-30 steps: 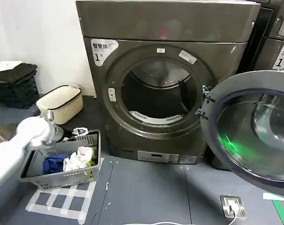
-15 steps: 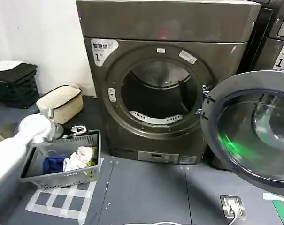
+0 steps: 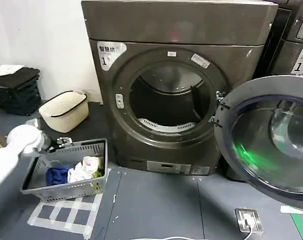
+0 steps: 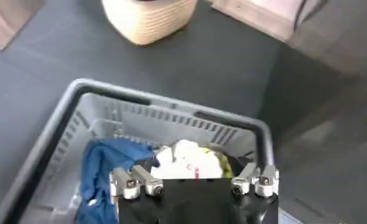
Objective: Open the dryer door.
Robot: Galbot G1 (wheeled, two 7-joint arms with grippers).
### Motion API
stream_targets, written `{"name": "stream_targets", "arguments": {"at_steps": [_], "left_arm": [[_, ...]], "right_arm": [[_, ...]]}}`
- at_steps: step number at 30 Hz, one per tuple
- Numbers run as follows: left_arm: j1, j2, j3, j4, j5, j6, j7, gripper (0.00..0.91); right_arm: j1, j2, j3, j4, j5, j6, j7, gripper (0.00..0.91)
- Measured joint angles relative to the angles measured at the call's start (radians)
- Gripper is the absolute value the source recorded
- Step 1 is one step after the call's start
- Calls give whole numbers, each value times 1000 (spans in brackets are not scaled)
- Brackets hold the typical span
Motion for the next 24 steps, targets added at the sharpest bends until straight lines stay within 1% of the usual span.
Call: {"name": "stream_targets", "arguments": {"at_steps": [9, 24], "left_arm": [[31, 18, -4, 8, 6, 0, 0, 907], [49, 28, -6, 3, -12, 0, 0, 907]], "right_arm": [[9, 0, -6, 6, -20, 1, -3, 907], [7, -2, 7, -19, -21, 3, 23, 907]]}}
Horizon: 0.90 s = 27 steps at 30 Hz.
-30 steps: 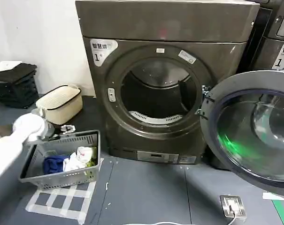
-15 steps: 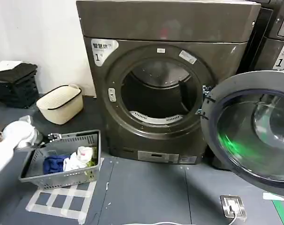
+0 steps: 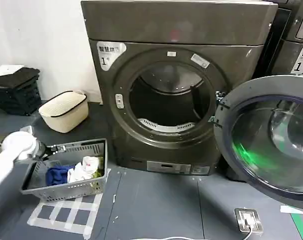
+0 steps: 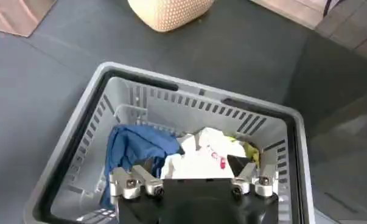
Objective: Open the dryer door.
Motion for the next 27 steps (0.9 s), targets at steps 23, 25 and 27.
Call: {"name": "stream_targets", "arguments": {"at_steps": [23, 25, 27], "left_arm": [[13, 5, -6, -5, -10, 0, -1, 907], [13, 6, -7, -6, -11, 0, -1, 907], [17, 8, -10, -7, -11, 0, -1, 907]], "right_arm": [[-2, -4, 35, -53, 2, -4, 16, 907], [-2, -4, 35, -52, 2, -4, 12, 907], [-2, -4, 32, -52, 2, -4, 5, 907]]}}
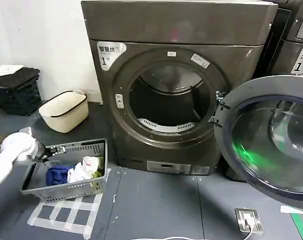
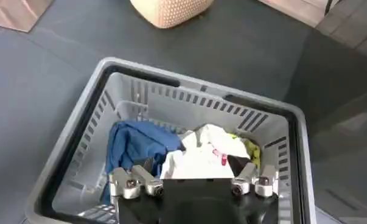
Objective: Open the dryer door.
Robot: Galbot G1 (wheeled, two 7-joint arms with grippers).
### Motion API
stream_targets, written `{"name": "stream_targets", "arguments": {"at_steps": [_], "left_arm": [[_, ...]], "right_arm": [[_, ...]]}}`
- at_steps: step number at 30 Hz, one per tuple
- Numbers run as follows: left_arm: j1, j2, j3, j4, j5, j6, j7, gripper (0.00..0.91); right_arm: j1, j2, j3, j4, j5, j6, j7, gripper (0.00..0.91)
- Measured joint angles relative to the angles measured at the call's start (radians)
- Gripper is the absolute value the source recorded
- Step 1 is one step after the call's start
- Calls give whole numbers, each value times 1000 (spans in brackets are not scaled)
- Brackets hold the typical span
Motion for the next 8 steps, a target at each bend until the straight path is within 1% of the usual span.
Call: {"name": "stream_targets", "arguments": {"at_steps": [2, 4, 8], "left_arm": [[9, 1, -8, -2, 0, 0, 0, 907], [15, 3, -12, -5, -2, 0, 0, 907], [20, 6, -16, -12, -6, 0, 0, 907]], "right_arm": [[0, 0, -4, 0, 6, -2, -10, 907], [-2, 0, -10, 6, 44, -23, -17, 907], [-2, -1, -13, 21, 129, -85, -22, 907]]}}
